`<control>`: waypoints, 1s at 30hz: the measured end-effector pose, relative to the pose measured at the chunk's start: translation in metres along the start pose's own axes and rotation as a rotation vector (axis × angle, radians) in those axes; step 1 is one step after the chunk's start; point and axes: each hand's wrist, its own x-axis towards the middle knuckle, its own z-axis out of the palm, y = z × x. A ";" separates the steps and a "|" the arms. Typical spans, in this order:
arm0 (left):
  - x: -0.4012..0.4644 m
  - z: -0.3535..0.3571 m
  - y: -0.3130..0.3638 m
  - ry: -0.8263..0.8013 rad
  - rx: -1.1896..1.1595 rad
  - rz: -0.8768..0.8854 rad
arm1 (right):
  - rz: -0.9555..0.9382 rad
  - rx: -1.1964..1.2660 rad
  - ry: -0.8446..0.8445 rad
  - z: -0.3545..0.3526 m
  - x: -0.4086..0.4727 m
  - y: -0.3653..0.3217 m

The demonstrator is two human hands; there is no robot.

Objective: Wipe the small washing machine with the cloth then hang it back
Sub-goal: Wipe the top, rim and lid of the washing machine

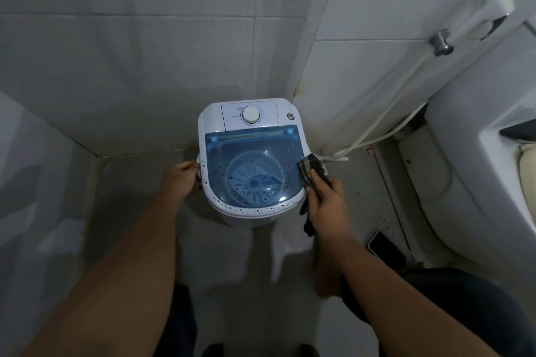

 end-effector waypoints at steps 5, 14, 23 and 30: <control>-0.001 -0.001 -0.001 -0.014 0.020 0.001 | 0.006 0.054 0.062 0.012 -0.034 -0.016; 0.002 0.002 0.001 0.018 0.068 0.001 | -0.246 -0.129 -0.143 0.028 -0.092 -0.035; 0.011 -0.004 -0.001 -0.004 0.013 -0.016 | -0.494 -0.295 -0.318 0.010 -0.070 -0.038; 0.008 -0.005 -0.001 -0.032 -0.022 -0.013 | -0.372 -0.310 -0.232 -0.005 -0.062 -0.023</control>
